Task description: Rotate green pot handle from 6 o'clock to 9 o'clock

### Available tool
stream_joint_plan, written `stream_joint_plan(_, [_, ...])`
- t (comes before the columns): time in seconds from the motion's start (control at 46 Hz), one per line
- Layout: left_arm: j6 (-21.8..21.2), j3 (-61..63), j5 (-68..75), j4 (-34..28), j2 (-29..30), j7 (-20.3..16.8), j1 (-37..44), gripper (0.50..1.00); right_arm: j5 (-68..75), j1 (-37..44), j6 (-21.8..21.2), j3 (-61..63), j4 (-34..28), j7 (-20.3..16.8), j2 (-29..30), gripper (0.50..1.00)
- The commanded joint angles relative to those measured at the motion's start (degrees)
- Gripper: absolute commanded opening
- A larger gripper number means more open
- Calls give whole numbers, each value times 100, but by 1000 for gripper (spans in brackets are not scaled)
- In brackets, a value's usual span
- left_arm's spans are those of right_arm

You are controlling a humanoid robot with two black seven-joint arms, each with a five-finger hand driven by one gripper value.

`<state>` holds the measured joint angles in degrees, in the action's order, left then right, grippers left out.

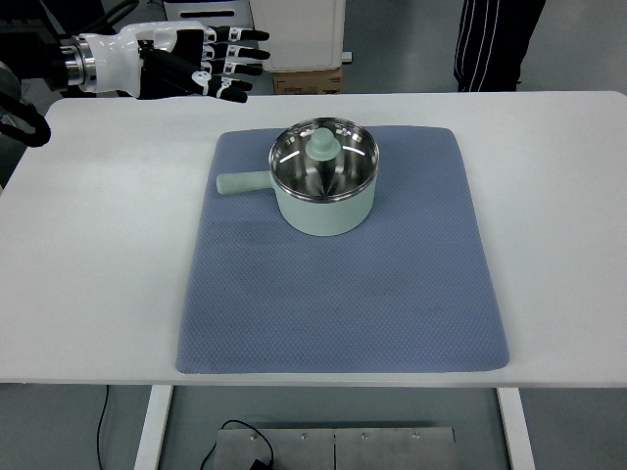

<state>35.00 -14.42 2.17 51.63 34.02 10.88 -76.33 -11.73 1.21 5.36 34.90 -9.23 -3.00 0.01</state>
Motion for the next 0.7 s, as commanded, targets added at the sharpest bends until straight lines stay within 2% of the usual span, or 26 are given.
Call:
stream_joint_plan(0.0, [0,-263,-173,-179,-45,-7,180,1000,-4,2,0,0,1,1,-1,1000])
stream_joint_plan(0.022, [0,-629,-294,-519,-140,-155,398,1000,-4,2,0,0,9,1,-1,1000])
stream_joint_plan(0.152, [0,-1106,-357,-970,-308,-691,821,1000,-4,2,0,0,9,1,-1,1000])
stream_joint_plan(0.283, [-792,-1449,-725,-1216,-414,-1096,1251,1000,-4,2,0,0,1,1,-1,1000])
stream_joint_plan(0.37, [-1135,-1686,-1156,-1506,-422,-1149,1603,1000,-4,2,0,0,1,1,-1,1000])
stream_joint_plan(0.543, [-1162,-2293,-2079,-2305,-431,-1149,2253,1000,-4,2,0,0,1,1,-1,1000])
stream_joint_plan(0.674, [-1144,-2680,-2650,-2420,-431,-1149,2676,1000,-4,2,0,0,1,1,-1,1000])
